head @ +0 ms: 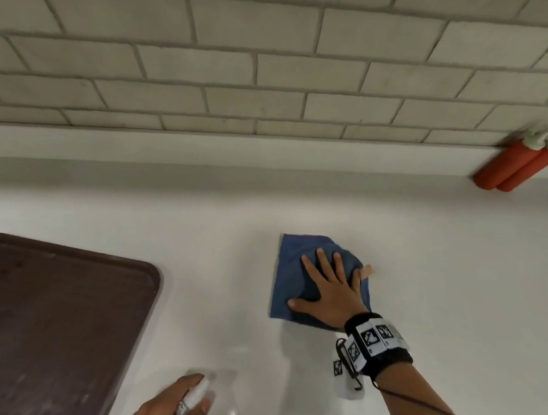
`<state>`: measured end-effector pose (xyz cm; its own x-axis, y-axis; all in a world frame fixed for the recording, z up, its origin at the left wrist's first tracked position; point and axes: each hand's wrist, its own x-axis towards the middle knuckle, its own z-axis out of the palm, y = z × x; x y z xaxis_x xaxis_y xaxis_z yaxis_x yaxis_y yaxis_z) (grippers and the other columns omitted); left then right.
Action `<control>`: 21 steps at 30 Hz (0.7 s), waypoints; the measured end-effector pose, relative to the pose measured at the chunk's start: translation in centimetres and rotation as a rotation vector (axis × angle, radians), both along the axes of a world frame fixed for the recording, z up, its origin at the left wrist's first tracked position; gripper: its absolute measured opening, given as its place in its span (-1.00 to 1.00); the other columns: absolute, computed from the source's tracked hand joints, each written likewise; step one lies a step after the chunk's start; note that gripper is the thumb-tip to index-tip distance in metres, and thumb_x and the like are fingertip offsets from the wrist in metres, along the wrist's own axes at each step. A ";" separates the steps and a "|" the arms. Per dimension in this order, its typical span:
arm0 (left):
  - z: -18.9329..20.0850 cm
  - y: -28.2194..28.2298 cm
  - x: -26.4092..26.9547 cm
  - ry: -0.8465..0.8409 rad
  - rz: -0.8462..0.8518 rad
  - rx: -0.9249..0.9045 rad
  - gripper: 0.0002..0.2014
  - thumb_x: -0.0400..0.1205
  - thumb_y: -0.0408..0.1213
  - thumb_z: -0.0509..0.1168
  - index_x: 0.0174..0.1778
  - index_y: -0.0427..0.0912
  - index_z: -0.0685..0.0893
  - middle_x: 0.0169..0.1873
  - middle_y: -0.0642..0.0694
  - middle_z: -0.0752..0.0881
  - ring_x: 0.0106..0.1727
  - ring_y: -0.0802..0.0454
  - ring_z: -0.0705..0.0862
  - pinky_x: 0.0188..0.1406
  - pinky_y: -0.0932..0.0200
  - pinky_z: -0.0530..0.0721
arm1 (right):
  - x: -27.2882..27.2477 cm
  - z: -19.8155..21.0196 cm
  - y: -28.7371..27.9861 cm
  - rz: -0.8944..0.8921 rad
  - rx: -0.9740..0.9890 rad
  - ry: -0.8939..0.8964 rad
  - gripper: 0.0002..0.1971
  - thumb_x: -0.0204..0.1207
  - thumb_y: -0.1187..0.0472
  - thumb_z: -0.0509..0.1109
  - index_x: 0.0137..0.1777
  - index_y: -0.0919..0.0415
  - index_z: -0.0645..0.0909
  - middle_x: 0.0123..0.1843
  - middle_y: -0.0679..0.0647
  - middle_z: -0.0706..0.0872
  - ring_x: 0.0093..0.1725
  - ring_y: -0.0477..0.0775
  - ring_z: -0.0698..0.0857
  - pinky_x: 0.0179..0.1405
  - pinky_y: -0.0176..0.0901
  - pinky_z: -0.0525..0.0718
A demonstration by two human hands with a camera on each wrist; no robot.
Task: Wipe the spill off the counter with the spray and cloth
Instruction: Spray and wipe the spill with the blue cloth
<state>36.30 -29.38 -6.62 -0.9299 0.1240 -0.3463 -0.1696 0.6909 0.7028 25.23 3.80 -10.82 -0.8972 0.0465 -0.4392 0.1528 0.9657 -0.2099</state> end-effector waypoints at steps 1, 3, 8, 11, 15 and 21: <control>-0.1 -0.2 0.1 0.005 -0.008 -0.009 -0.62 0.32 0.12 0.50 0.02 0.62 0.67 -0.06 0.60 0.74 -0.04 0.66 0.68 -0.02 0.78 0.46 | -1.6 0.2 -0.3 -0.020 0.000 -0.017 0.06 0.28 -0.65 0.08 0.67 -0.26 -0.30 0.71 -0.03 -0.43 0.66 0.22 -0.44 0.46 0.63 -0.40; -0.1 -0.4 0.2 0.010 -0.018 -0.011 -0.60 0.31 0.12 0.50 0.03 0.64 0.67 -0.05 0.64 0.72 -0.02 0.68 0.67 -0.01 0.81 0.44 | -3.3 0.5 -1.2 -0.042 0.015 -0.031 0.03 0.36 -0.57 0.13 0.69 -0.21 -0.29 0.71 0.00 -0.42 0.65 0.26 -0.46 0.41 0.65 -0.48; -0.2 -0.4 0.0 0.000 -0.070 -0.059 -0.48 0.35 -0.05 0.66 -0.04 0.71 0.62 -0.05 0.73 0.65 -0.06 0.79 0.59 -0.04 0.84 0.39 | 2.1 -0.3 -3.4 0.038 0.045 0.063 -0.04 0.32 -0.56 -0.05 0.68 -0.25 -0.28 0.69 0.02 -0.42 0.67 0.29 -0.38 0.47 0.57 -0.41; 0.0 -0.1 -0.1 0.009 -0.049 -0.043 -0.56 0.40 -0.07 0.64 -0.05 0.62 0.66 -0.05 0.67 0.68 -0.05 0.75 0.62 -0.05 0.82 0.42 | 9.3 -1.1 -4.9 0.116 0.034 0.108 -0.05 0.31 -0.52 0.17 0.69 -0.19 0.08 0.74 0.07 0.08 0.69 0.30 -0.03 0.48 0.48 -0.11; 0.3 0.4 -0.3 0.053 -0.015 -0.014 -0.61 0.40 -0.03 0.62 -0.07 0.59 0.68 -0.04 0.69 0.68 -0.01 0.77 0.59 -0.02 0.84 0.39 | 12.9 -0.9 -3.9 0.133 0.030 0.051 0.00 0.21 -0.64 0.17 0.66 -0.25 0.16 0.71 -0.01 0.23 0.69 0.18 0.00 0.49 0.39 -0.05; 0.0 0.0 -1.1 0.051 -0.007 -0.074 -0.69 0.44 0.04 0.58 -0.02 0.55 0.69 0.03 0.69 0.67 0.15 0.63 0.64 0.03 0.80 0.42 | 1.0 0.2 1.2 0.036 -0.002 0.044 0.06 0.16 -0.73 -0.10 0.65 -0.35 -0.31 0.69 -0.09 -0.45 0.66 0.17 -0.45 0.49 0.57 -0.38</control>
